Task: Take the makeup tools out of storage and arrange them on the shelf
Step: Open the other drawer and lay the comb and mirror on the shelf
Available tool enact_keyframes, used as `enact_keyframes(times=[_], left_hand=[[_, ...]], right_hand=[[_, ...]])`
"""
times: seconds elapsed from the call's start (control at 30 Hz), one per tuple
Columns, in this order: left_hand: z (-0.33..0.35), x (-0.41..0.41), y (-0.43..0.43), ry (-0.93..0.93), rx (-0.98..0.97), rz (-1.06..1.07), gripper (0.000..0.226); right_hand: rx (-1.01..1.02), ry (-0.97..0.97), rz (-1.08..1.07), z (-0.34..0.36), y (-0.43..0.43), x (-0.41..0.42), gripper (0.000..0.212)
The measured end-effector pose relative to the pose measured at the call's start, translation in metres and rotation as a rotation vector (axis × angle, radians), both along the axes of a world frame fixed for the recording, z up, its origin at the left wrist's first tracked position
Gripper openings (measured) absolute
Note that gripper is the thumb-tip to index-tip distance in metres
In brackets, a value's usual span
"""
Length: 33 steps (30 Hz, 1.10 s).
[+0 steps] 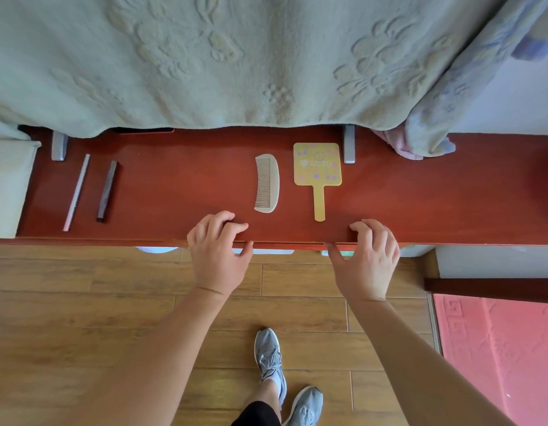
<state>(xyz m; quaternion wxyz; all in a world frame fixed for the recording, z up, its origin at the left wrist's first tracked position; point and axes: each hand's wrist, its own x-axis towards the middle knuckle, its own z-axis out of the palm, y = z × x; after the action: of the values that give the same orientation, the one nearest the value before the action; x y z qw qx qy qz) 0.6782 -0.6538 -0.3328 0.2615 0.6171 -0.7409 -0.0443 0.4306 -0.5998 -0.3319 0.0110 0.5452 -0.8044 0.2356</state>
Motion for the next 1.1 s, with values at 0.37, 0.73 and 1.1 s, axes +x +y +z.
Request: enact_keyframes(times=[0.37, 0.73, 1.1], left_hand=[[0.022, -0.003, 0.008, -0.035, 0.191, -0.01, 0.042], [0.08, -0.006, 0.025, 0.032, 0.332, -0.092, 0.063], [0.185, -0.015, 0.052, 0.009, 0.417, -0.093, 0.073]], right_hand=[[0.166, -0.04, 0.036, 0.022, 0.001, 0.004, 0.056], [0.396, -0.105, 0.194, 0.083, 0.017, 0.007, 0.062], [0.409, -0.124, 0.259, 0.18, 0.042, -0.002, 0.063]])
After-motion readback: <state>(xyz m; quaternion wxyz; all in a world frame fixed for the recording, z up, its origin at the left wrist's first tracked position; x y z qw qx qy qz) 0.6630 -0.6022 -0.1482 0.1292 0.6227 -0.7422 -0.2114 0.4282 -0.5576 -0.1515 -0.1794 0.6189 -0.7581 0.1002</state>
